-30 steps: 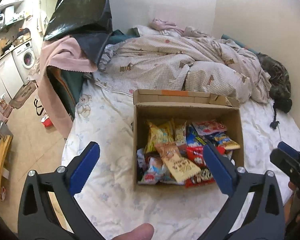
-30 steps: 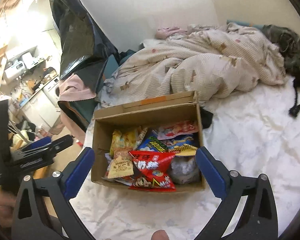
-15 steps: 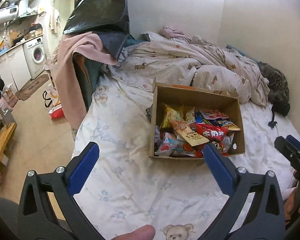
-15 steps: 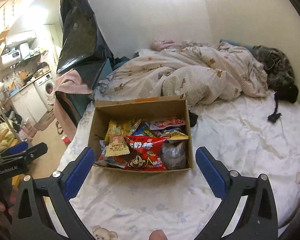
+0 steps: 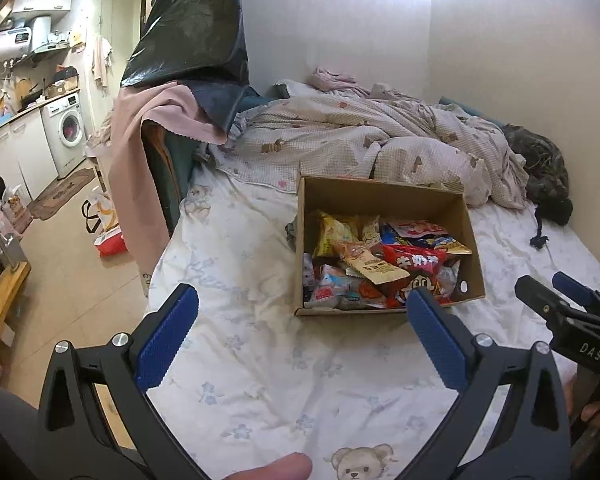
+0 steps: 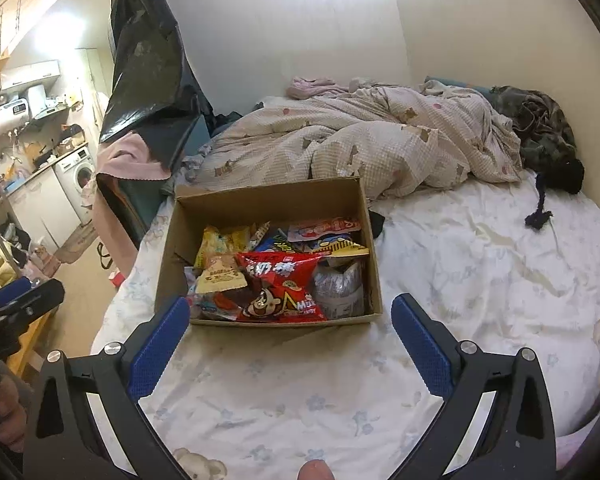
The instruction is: Organize snacks
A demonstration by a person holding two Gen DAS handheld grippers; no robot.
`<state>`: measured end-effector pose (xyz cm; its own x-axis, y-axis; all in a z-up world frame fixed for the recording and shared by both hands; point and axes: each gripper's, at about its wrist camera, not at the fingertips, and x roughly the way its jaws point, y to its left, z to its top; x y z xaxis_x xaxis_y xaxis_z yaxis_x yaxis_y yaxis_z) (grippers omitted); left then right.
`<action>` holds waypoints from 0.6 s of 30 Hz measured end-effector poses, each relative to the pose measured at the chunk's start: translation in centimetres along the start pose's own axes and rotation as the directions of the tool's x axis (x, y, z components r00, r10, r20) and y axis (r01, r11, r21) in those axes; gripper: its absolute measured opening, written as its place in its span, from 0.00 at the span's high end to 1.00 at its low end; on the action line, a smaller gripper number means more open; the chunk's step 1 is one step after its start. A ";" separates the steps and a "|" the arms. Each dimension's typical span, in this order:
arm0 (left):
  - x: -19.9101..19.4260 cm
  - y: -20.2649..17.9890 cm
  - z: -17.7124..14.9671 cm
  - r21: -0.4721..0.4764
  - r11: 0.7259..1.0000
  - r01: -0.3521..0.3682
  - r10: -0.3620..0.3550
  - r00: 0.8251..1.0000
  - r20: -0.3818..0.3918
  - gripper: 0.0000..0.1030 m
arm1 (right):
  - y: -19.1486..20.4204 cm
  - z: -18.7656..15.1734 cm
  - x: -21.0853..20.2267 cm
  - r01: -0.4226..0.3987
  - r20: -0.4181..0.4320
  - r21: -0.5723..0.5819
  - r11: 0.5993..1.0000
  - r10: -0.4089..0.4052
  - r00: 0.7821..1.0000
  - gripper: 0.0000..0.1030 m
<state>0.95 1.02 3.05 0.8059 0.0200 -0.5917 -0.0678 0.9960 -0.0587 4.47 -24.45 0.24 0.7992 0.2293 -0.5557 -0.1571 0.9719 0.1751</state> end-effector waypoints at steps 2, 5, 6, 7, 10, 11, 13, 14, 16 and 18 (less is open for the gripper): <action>0.4 0.1 -0.1 -0.011 1.000 -0.009 0.009 1.000 -0.015 0.00 | 0.0 0.0 0.0 0.002 -0.001 0.000 1.000 -0.002 1.000 0.00; 1.0 0.3 -0.2 -0.027 1.000 -0.013 0.012 0.999 -0.038 0.00 | -0.1 -0.1 0.0 0.012 -0.004 0.000 1.000 -0.012 1.000 0.00; 1.2 0.3 -0.3 -0.031 0.999 -0.011 0.009 0.999 -0.044 0.00 | -0.1 -0.1 0.0 0.021 -0.002 -0.006 1.000 -0.021 1.000 0.00; 1.3 0.3 -0.3 -0.031 0.999 -0.011 0.010 0.999 -0.047 0.00 | 0.0 0.0 0.1 0.023 0.001 -0.007 1.000 -0.023 1.000 0.00; 1.4 0.3 -0.5 -0.023 0.999 -0.023 0.022 0.998 -0.050 0.00 | 0.0 -0.1 0.1 0.026 0.000 -0.010 1.000 -0.026 1.000 0.00; 1.4 0.3 -0.5 -0.023 1.000 -0.021 0.020 0.998 -0.052 0.00 | 0.0 -0.1 0.1 0.026 -0.004 -0.010 1.000 -0.026 1.000 0.00; 1.4 0.4 -0.5 -0.028 1.000 -0.014 0.013 0.998 -0.055 0.00 | 0.1 0.0 0.3 0.024 -0.010 -0.010 1.000 -0.024 1.000 0.00; 1.5 0.4 -0.6 -0.026 1.000 -0.013 0.011 0.998 -0.057 0.00 | 0.1 0.0 0.3 0.025 -0.011 -0.011 1.000 -0.025 1.000 0.00; 1.6 0.3 -0.6 -0.023 1.000 -0.013 0.012 0.998 -0.061 0.00 | 0.1 0.0 0.3 0.024 -0.009 -0.010 1.000 -0.024 1.000 0.00; 1.6 0.3 -0.7 -0.022 1.000 -0.011 0.009 0.998 -0.064 0.00 | 0.2 0.0 0.4 0.022 -0.008 -0.009 1.000 -0.022 1.000 0.00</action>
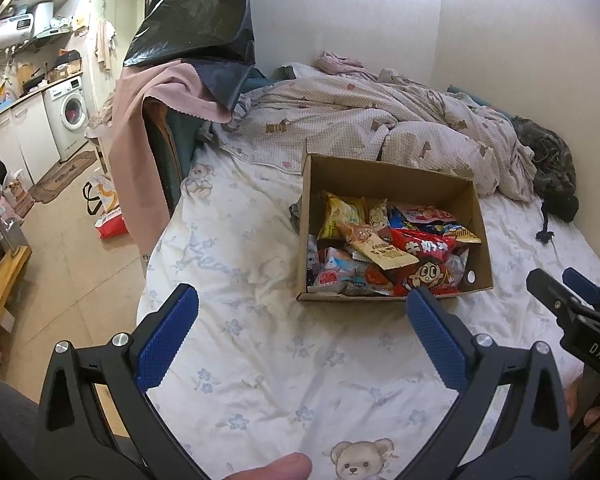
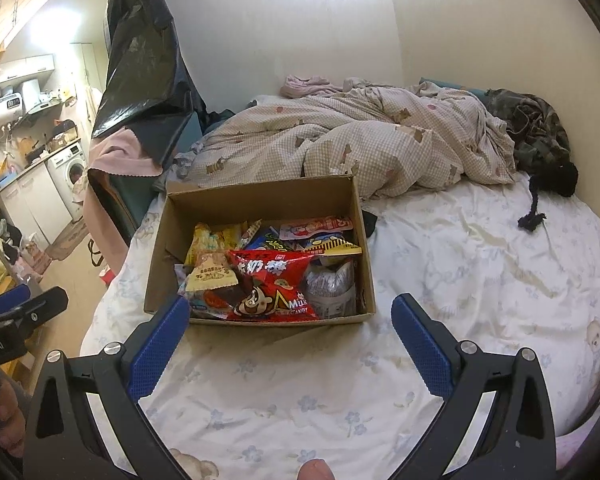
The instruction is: Organize snacks
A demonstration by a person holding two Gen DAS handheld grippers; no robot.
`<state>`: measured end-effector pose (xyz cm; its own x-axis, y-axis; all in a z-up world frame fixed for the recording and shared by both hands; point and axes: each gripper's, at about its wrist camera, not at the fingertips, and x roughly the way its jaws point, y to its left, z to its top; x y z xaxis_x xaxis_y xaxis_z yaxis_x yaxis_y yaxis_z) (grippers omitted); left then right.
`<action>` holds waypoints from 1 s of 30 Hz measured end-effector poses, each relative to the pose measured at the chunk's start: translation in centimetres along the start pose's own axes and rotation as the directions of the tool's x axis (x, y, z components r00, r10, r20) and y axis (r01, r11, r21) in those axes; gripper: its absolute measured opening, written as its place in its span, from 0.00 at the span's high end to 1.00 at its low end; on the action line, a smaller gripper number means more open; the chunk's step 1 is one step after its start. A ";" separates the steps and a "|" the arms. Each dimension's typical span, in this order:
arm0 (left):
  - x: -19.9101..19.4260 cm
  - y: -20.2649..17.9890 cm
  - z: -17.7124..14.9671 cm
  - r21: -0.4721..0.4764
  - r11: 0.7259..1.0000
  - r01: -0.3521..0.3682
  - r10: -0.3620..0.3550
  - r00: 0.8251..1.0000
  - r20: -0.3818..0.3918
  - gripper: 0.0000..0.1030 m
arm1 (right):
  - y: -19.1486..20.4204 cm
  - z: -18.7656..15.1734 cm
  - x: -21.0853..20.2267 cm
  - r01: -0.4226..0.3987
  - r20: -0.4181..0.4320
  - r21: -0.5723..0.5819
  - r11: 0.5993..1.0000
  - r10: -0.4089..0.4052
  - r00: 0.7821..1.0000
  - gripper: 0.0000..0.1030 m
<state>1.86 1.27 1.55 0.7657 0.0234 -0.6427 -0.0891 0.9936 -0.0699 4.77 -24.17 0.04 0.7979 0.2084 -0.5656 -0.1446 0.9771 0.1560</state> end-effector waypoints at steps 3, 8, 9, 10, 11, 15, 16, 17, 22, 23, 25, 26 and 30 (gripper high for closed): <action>0.0 0.0 0.0 -0.001 1.000 0.001 -0.001 1.000 0.000 0.00 | 0.0 0.0 0.0 0.001 -0.003 -0.003 1.000 -0.001 1.000 0.00; 0.3 -0.1 -0.1 0.006 1.000 -0.006 0.006 1.000 -0.012 0.00 | 0.1 0.0 0.0 -0.001 -0.003 -0.006 1.000 0.001 1.000 0.00; 0.4 -0.2 -0.2 0.006 1.000 -0.005 0.005 1.000 -0.012 0.00 | 0.1 0.1 0.0 -0.002 -0.002 -0.006 1.000 0.001 1.000 0.00; 0.3 -0.2 -0.2 0.007 1.000 -0.006 0.006 1.000 -0.011 0.00 | 0.2 0.1 0.0 -0.002 -0.001 -0.007 1.000 0.002 1.000 0.00; 0.3 -0.2 -0.2 0.007 1.000 -0.007 0.007 1.000 -0.009 0.00 | 0.1 0.1 0.0 -0.002 -0.001 -0.006 1.000 0.002 1.000 0.00; 0.3 -0.2 -0.2 0.012 1.000 -0.006 0.006 1.000 -0.002 0.00 | 0.1 0.1 0.0 0.002 0.000 -0.004 1.000 -0.002 1.000 0.00; 0.3 -0.2 -0.2 0.014 1.000 -0.011 0.011 1.000 0.000 0.00 | 0.1 0.1 0.0 0.003 -0.001 -0.004 1.000 -0.003 1.000 0.00; 0.2 -0.2 -0.1 0.017 1.000 -0.015 0.015 1.000 0.003 0.00 | 0.1 0.1 0.0 0.005 -0.002 -0.003 1.000 -0.005 1.000 0.00; 0.2 -0.2 -0.1 0.025 0.999 -0.022 0.022 1.000 0.007 0.00 | -0.2 0.1 -0.2 0.007 0.003 0.004 1.000 -0.007 1.000 0.00; 0.1 -0.2 0.0 0.027 0.999 -0.023 0.023 1.000 0.009 0.00 | -0.2 0.1 -0.2 0.006 0.004 0.004 1.000 -0.006 1.000 0.00; 0.1 -0.3 0.0 0.033 0.999 -0.025 0.024 1.000 0.011 0.00 | -0.2 0.1 -0.3 0.001 0.006 0.009 1.000 -0.001 1.000 0.00; 0.1 -0.3 0.0 0.031 0.999 -0.023 0.022 1.000 0.011 0.00 | -0.2 0.1 -0.2 0.000 0.006 0.010 1.000 0.000 1.000 0.00; 0.2 -0.4 0.0 0.029 0.999 -0.022 0.021 1.000 0.007 0.00 | -0.2 0.2 -0.2 -0.001 0.005 0.010 1.000 0.001 1.000 0.00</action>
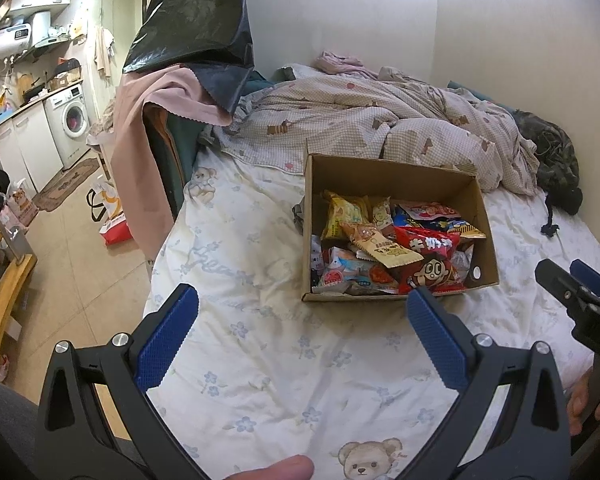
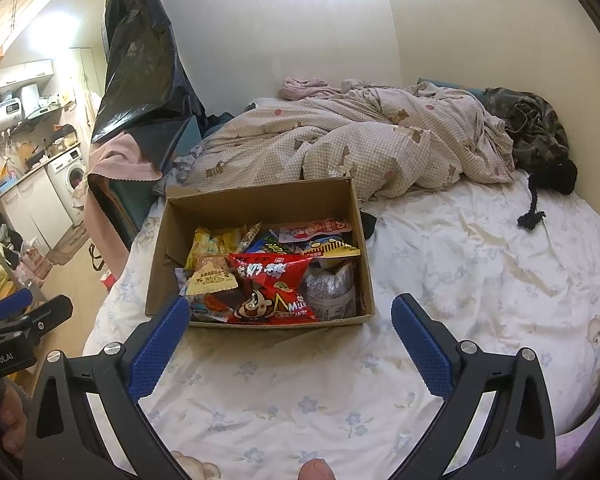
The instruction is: Organize snacks
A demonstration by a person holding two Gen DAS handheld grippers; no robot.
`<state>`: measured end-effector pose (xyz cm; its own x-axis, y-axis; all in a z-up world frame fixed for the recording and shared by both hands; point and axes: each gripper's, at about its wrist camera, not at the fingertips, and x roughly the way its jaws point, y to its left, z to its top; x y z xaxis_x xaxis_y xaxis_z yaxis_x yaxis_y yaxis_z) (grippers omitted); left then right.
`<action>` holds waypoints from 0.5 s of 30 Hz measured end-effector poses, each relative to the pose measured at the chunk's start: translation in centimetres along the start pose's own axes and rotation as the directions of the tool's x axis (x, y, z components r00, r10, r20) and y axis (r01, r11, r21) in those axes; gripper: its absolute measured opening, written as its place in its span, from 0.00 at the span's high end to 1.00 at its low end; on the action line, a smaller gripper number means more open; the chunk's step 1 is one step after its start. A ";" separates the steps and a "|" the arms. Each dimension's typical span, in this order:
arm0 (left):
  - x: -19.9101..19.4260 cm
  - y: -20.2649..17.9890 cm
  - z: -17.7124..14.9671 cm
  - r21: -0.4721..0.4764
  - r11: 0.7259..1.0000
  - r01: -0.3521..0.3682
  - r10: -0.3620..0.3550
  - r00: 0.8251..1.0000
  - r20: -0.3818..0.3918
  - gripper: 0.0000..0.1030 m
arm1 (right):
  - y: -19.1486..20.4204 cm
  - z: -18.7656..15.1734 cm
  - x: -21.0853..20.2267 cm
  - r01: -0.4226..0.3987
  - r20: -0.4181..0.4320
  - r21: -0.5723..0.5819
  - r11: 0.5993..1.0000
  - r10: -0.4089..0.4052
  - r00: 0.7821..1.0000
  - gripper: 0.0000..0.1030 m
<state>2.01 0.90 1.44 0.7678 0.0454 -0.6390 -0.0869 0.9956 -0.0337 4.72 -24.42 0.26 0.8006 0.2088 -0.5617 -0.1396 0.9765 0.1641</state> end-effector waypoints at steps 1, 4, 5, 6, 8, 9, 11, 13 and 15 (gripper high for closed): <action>0.0 0.1 0.0 0.001 1.000 0.000 0.000 1.000 0.002 0.00 | 0.0 0.0 0.0 0.001 0.000 -0.001 1.000 -0.001 1.000 0.00; 0.0 0.1 0.0 0.001 1.000 0.000 0.000 1.000 0.002 0.00 | 0.0 0.0 0.0 0.001 0.000 0.000 1.000 -0.001 1.000 0.00; 0.0 0.0 0.0 0.001 1.000 0.000 0.000 1.000 0.001 0.00 | 0.0 0.0 0.0 0.001 0.000 0.001 1.000 -0.001 1.000 0.00; 0.0 0.0 0.0 0.001 1.000 -0.001 0.001 1.000 0.001 0.00 | 0.0 0.0 0.0 0.000 0.000 0.001 1.000 0.000 1.000 0.00; 0.0 0.0 0.0 0.001 1.000 0.000 0.000 1.000 0.001 0.00 | 0.0 0.0 0.0 0.001 0.000 0.000 1.000 -0.001 1.000 0.00; 0.0 0.0 0.0 0.001 1.000 0.000 0.000 1.000 0.001 0.00 | 0.0 0.0 0.1 0.001 0.000 0.000 1.000 -0.001 1.000 0.00; 0.0 0.0 0.0 0.001 1.000 0.000 0.000 1.000 0.001 0.00 | 0.0 0.0 0.0 0.000 -0.001 0.001 1.000 0.000 1.000 0.00; 0.0 0.0 0.0 0.001 1.000 0.000 0.000 1.000 0.001 0.00 | 0.0 0.0 0.1 0.000 -0.002 0.000 1.000 0.000 1.000 0.00; 0.0 0.0 0.0 0.001 1.000 0.000 0.000 1.000 0.001 0.00 | 0.0 0.0 0.1 0.000 -0.002 0.000 1.000 0.000 1.000 0.00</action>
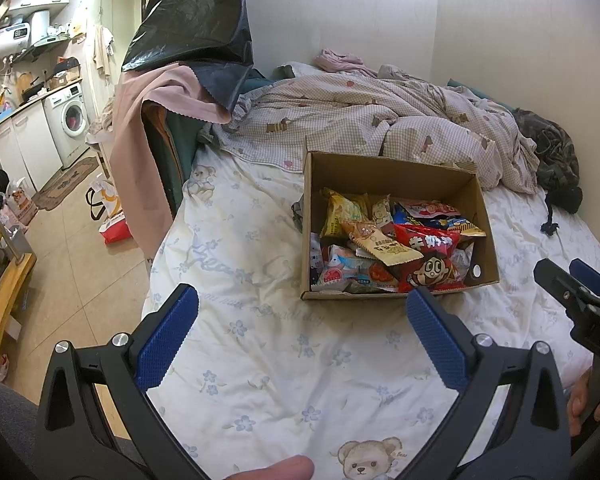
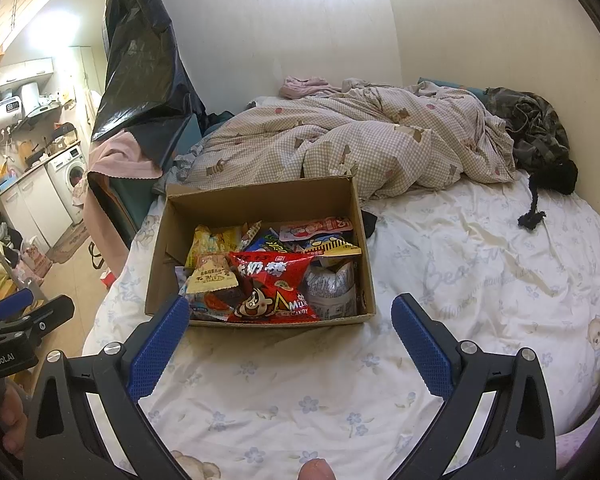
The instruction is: Organize snacks
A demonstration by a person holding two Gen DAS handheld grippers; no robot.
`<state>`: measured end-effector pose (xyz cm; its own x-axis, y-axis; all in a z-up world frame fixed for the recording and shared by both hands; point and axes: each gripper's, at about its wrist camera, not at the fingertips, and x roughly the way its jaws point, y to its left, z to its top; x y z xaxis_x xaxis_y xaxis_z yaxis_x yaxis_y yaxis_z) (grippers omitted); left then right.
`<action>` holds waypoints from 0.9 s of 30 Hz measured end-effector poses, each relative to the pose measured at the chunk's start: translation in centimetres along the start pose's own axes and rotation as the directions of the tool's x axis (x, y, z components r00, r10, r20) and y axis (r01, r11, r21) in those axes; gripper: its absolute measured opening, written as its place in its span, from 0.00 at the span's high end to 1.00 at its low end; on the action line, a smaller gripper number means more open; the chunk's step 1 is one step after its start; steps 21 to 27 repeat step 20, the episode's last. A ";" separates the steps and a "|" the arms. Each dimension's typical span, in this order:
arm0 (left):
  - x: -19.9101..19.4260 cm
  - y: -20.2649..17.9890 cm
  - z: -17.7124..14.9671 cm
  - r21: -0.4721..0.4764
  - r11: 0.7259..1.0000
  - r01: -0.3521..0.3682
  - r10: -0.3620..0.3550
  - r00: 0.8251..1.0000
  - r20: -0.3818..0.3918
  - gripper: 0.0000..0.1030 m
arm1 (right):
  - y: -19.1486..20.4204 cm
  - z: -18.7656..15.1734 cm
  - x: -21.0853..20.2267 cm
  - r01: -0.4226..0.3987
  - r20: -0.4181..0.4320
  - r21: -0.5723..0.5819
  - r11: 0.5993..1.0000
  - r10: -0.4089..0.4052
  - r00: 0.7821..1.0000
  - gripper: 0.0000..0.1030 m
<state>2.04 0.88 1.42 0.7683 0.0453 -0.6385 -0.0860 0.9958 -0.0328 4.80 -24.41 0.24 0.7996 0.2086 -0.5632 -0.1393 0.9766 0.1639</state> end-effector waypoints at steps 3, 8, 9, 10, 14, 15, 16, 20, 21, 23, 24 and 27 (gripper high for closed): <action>0.0 0.0 0.0 -0.001 1.000 -0.001 0.001 1.000 0.000 0.00 | 0.0 0.0 0.0 0.000 0.001 0.001 1.000 0.000 1.000 0.00; 0.0 0.0 0.0 -0.002 1.000 -0.002 0.002 1.000 0.000 0.00 | 0.0 0.0 0.0 -0.001 0.002 -0.001 1.000 0.001 1.000 0.00; 0.0 0.0 0.0 -0.002 1.000 -0.002 0.002 1.000 0.001 0.00 | 0.0 0.0 0.0 0.000 0.002 -0.001 1.000 0.000 1.000 0.00; 0.0 0.0 0.0 -0.001 1.000 -0.001 0.001 1.000 0.000 0.00 | 0.0 0.0 0.0 0.000 0.001 0.000 1.000 0.000 1.000 0.00; 0.1 0.0 -0.2 0.001 1.000 0.001 -0.001 1.000 -0.004 0.00 | 0.0 0.0 0.0 0.000 0.002 0.001 1.000 0.000 1.000 0.00; 0.1 -0.1 -0.3 0.001 1.000 0.002 -0.002 1.000 -0.004 0.00 | 0.0 0.0 0.0 0.000 0.002 0.001 1.000 0.000 1.000 0.00; 0.1 -0.1 -0.3 0.001 1.000 0.003 -0.003 1.000 -0.004 0.00 | 0.0 0.0 0.0 -0.001 0.001 0.000 1.000 0.001 1.000 0.00; 0.1 -0.3 -0.6 -0.002 1.000 0.012 -0.012 1.000 -0.006 0.00 | 0.0 0.0 0.0 -0.001 -0.001 0.000 1.000 0.001 1.000 0.00; 0.1 -0.3 -0.6 -0.002 1.000 0.012 -0.012 1.000 -0.006 0.00 | 0.0 0.0 0.0 -0.001 -0.001 0.000 1.000 0.001 1.000 0.00; 0.1 -0.3 -0.6 -0.002 1.000 0.012 -0.012 1.000 -0.006 0.00 | 0.0 0.0 0.0 -0.001 -0.001 0.000 1.000 0.001 1.000 0.00; 0.1 -0.3 -0.6 -0.002 1.000 0.012 -0.012 1.000 -0.006 0.00 | 0.0 0.0 0.0 -0.001 -0.001 0.000 1.000 0.001 1.000 0.00; 0.1 -0.3 -0.6 -0.002 1.000 0.012 -0.012 1.000 -0.006 0.00 | 0.0 0.0 0.0 -0.001 -0.001 0.000 1.000 0.001 1.000 0.00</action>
